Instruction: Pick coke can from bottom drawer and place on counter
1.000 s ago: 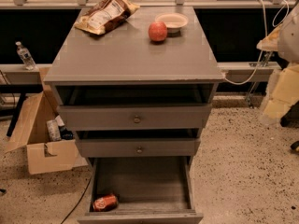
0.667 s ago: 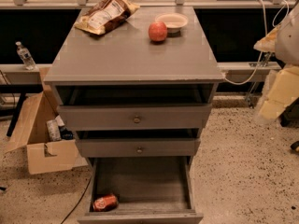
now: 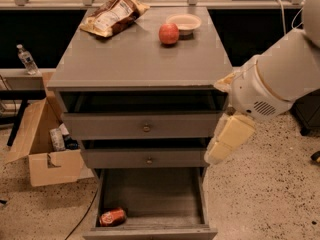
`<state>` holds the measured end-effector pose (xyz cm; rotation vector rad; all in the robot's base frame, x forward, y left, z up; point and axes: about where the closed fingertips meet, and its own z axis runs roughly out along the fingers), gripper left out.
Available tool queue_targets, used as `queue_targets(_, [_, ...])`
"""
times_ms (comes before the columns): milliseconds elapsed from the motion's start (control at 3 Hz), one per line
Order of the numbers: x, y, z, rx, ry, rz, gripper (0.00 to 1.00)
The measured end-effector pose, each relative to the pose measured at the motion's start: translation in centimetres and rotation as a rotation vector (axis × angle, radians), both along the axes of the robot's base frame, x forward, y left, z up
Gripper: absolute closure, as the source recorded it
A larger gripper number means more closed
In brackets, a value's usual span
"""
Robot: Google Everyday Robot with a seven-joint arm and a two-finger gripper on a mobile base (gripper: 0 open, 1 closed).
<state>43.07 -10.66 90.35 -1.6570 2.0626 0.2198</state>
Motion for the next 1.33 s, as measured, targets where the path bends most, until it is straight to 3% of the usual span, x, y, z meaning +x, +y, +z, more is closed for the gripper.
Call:
queue_targets(333, [0.0, 0.0, 0.0, 0.000, 0.000, 0.000, 0.00])
queue_targets(667, [0.0, 1.3, -4.5, 0.034, 0.037, 0.020, 0.00])
queue_targets(1333, [0.5, 8.3, -19.9, 0.155, 0.125, 0.097, 0.00])
